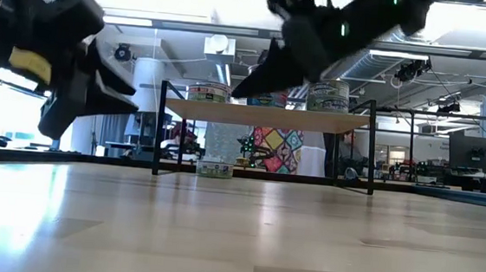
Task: Stack canned seafood by type on shelf
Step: Adjust the shelf
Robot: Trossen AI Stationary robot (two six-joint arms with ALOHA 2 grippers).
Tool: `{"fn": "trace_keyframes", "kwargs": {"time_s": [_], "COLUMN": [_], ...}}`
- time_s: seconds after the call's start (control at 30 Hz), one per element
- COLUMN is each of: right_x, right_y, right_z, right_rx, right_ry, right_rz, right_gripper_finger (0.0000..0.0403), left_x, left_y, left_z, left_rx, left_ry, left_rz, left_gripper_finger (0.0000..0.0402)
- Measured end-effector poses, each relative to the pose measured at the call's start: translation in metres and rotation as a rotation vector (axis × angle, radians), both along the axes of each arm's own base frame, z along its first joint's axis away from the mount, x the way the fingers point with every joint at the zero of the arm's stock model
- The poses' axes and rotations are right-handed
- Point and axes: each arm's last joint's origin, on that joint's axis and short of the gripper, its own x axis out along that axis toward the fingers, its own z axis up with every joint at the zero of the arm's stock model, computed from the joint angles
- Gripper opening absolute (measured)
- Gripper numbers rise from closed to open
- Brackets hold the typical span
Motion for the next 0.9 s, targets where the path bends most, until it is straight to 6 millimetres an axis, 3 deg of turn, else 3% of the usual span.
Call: {"fn": "trace_keyframes", "kwargs": {"time_s": [0.13, 0.27, 0.33, 0.47, 0.6, 0.9], "right_x": [-0.004, 0.002, 0.005, 0.002, -0.016, -0.094], "right_y": [-0.006, -0.006, -0.004, 0.005, 0.020, 0.026], "right_z": [-0.039, -0.069, -0.074, -0.068, -0.051, -0.007], "right_rx": [0.077, 0.045, 0.023, -0.020, -0.066, 0.100], "right_ry": [-0.158, -0.158, -0.156, -0.195, -0.212, -0.177], "right_rz": [-0.183, -0.271, -0.303, -0.380, -0.430, -0.518], "right_gripper_finger": [0.0206, 0.0154, 0.0133, 0.0108, 0.0104, 0.0117], "left_x": [-0.006, -0.007, -0.008, -0.018, -0.032, -0.032], "left_y": [0.006, 0.011, 0.015, 0.028, 0.042, 0.071], "left_z": [-0.007, -0.010, -0.012, -0.020, -0.030, -0.036], "left_rx": [-0.042, -0.091, -0.124, -0.193, -0.272, -0.403], "left_ry": [-0.033, -0.048, -0.069, -0.146, -0.250, -0.336], "left_rz": [0.019, 0.036, 0.053, 0.112, 0.171, 0.204], "left_gripper_finger": [0.0170, 0.0170, 0.0170, 0.0170, 0.0170, 0.0170]}}
